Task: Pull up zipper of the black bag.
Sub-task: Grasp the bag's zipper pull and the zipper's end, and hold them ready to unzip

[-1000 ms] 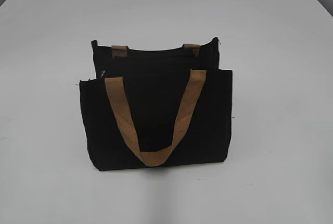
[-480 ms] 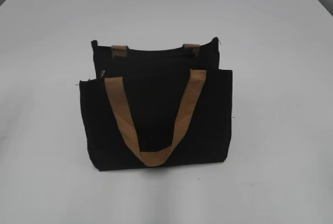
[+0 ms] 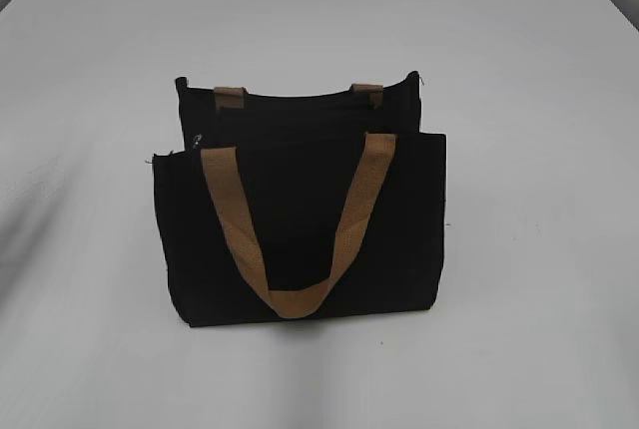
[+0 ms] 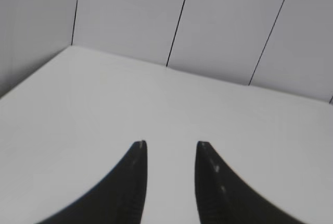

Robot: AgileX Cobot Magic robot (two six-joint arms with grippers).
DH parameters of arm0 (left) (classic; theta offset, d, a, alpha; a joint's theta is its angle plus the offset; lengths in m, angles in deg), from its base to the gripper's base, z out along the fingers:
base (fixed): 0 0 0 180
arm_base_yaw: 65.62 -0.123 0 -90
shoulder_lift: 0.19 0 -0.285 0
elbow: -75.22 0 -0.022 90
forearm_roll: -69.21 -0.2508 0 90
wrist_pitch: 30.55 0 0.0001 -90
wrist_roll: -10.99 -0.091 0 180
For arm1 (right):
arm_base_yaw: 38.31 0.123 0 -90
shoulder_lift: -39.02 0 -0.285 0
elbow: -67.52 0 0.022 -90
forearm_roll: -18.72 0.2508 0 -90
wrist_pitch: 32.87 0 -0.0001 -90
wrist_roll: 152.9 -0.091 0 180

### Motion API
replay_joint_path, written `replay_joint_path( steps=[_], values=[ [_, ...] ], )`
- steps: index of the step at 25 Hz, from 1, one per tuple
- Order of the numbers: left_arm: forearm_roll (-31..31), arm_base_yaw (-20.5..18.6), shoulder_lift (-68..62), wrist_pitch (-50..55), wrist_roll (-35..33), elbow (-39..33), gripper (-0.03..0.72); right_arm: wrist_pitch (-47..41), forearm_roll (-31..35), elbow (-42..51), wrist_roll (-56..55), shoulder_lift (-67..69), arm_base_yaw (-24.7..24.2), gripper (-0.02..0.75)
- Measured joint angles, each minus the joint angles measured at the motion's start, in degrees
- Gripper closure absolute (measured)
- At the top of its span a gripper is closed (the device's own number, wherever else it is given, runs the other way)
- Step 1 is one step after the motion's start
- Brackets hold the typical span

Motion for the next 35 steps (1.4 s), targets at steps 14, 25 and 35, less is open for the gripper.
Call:
replay_joint_path(
  steps=[14, 25, 35],
  values=[
    [-27.1, 0.0, -30.2, -23.9, 0.8, -11.4, 0.447, -0.1, 0.2, 0.0, 0.1, 5.9, 0.0, 0.43],
    [-38.7, 0.0, -30.6, -24.6, -1.8, -6.5, 0.186, -0.1, 0.2, 0.0, 0.1, 5.9, 0.0, 0.43],
    [-36.1, 8.6, -33.3, -20.3, -1.8, -0.3, 0.191, -0.1, 0.2, 0.0, 0.1, 7.0, 0.0, 0.43]
  ],
)
